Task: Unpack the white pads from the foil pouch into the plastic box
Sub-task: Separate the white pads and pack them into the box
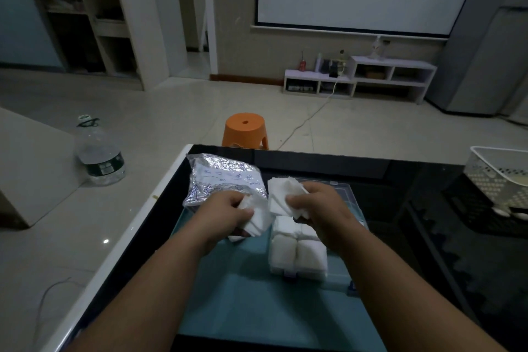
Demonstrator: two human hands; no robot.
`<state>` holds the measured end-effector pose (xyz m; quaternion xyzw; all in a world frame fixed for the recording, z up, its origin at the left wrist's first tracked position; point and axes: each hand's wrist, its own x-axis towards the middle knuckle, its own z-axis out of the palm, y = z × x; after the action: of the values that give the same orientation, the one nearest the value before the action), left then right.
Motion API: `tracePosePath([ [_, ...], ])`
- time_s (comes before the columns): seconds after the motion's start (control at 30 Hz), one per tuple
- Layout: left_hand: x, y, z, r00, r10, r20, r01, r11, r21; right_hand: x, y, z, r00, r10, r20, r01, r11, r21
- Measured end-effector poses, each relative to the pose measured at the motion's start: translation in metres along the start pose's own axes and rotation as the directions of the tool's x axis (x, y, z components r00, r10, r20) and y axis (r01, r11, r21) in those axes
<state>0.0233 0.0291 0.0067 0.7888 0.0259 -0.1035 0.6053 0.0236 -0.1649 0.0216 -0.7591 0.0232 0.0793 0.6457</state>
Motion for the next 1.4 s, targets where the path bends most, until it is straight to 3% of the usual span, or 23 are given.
tracePosePath([
  [0.17,0.002,0.002,0.007,0.997,0.012,0.08,-0.009,0.999,-0.034,0.001,0.003,-0.005,0.997,-0.02,0.076,0.026,0.997,-0.077],
  [0.37,0.006,0.003,0.014,0.998,0.035,0.05,-0.033,0.999,-0.03,0.002,0.01,-0.005,0.998,-0.053,-0.017,0.047,0.965,-0.257],
  [0.47,0.006,0.004,0.017,0.999,0.022,0.045,-0.017,0.993,-0.114,0.005,0.011,-0.01,0.997,-0.061,-0.05,0.047,0.969,-0.243],
  [0.77,0.009,0.001,0.018,0.999,0.027,-0.038,-0.03,0.996,-0.079,0.006,0.006,-0.015,0.985,-0.154,-0.082,0.141,0.98,-0.142],
  [1.2,0.005,0.009,0.023,0.998,0.01,0.06,0.007,0.964,-0.264,0.008,0.014,-0.011,0.984,-0.164,-0.065,0.136,0.94,-0.313],
  [1.4,0.006,0.004,0.023,0.999,0.016,-0.031,-0.021,0.988,-0.15,0.008,0.012,-0.012,0.988,-0.145,-0.057,0.129,0.966,-0.223],
])
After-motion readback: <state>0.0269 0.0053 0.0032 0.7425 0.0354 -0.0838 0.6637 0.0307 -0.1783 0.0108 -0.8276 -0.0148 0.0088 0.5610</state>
